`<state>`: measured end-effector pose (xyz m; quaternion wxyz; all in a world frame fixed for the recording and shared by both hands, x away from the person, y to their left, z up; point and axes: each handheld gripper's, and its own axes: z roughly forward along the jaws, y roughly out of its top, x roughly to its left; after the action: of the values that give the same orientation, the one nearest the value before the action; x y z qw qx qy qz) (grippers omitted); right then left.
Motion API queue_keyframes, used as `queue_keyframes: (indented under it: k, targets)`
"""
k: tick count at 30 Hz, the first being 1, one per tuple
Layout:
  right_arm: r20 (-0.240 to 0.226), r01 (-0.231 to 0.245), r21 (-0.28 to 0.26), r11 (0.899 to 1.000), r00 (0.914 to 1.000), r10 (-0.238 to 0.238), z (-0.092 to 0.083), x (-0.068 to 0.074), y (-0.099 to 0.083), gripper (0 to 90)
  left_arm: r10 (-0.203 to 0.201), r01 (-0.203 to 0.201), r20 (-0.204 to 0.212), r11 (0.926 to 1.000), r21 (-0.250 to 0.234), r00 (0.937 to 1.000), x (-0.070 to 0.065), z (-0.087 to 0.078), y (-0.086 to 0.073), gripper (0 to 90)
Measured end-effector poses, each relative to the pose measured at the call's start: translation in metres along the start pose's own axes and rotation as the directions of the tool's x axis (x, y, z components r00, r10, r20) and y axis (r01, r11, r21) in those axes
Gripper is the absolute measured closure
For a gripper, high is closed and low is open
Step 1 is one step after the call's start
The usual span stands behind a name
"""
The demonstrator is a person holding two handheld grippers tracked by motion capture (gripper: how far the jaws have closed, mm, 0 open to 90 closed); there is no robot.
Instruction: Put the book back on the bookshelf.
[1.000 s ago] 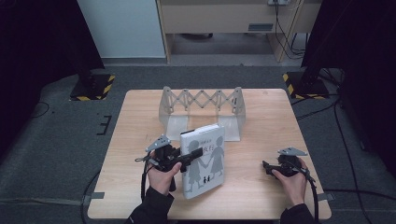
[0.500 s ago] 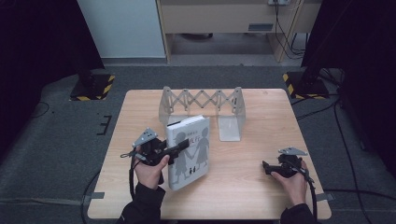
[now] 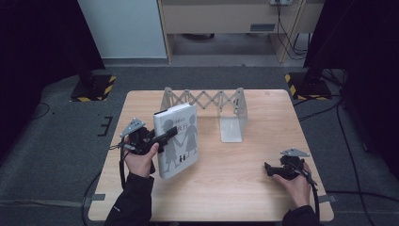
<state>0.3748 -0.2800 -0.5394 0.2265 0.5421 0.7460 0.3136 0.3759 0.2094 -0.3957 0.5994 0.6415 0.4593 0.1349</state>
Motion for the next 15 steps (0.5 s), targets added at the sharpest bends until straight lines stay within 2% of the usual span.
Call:
queue_keyframes:
  k: [7, 15]
  targets:
    - [0.0, 0.0, 0.0, 1.0, 1.0, 0.0, 0.0, 0.0, 0.0, 4.0, -0.016, 0.016, -0.038, 0.9998, -0.012, 0.9992, 0.013, -0.003, 0.006, 52.3]
    - [0.0, 0.0, 0.0, 1.0, 1.0, 0.0, 0.0, 0.0, 0.0, 4.0, 0.001, -0.002, -0.106, 0.9999, -0.015, 0.9944, 0.027, -0.005, 0.013, 52.2]
